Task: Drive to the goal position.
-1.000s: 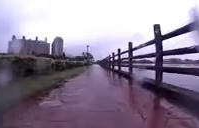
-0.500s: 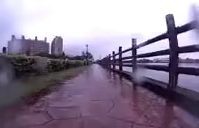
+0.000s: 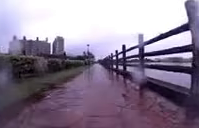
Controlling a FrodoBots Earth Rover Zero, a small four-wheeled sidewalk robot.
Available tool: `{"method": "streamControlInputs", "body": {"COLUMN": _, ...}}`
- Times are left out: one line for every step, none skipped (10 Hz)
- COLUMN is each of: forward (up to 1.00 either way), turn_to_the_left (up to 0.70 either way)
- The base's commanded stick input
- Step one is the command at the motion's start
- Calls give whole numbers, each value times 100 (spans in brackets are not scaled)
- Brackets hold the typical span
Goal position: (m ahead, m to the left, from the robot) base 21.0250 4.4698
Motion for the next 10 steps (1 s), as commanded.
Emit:
{"method": "streamControlInputs", "body": {"forward": 100, "turn_to_the_left": 0}}
{"method": "streamControlInputs", "body": {"forward": 100, "turn_to_the_left": 0}}
{"method": "streamControlInputs", "body": {"forward": 100, "turn_to_the_left": 0}}
{"method": "streamControlInputs", "body": {"forward": 100, "turn_to_the_left": 0}}
{"method": "streamControlInputs", "body": {"forward": 100, "turn_to_the_left": 0}}
{"method": "streamControlInputs", "body": {"forward": 100, "turn_to_the_left": 0}}
{"method": "streamControlInputs", "body": {"forward": 100, "turn_to_the_left": 0}}
{"method": "streamControlInputs", "body": {"forward": 100, "turn_to_the_left": 0}}
{"method": "streamControlInputs", "body": {"forward": 100, "turn_to_the_left": 0}}
{"method": "streamControlInputs", "body": {"forward": 100, "turn_to_the_left": 0}}
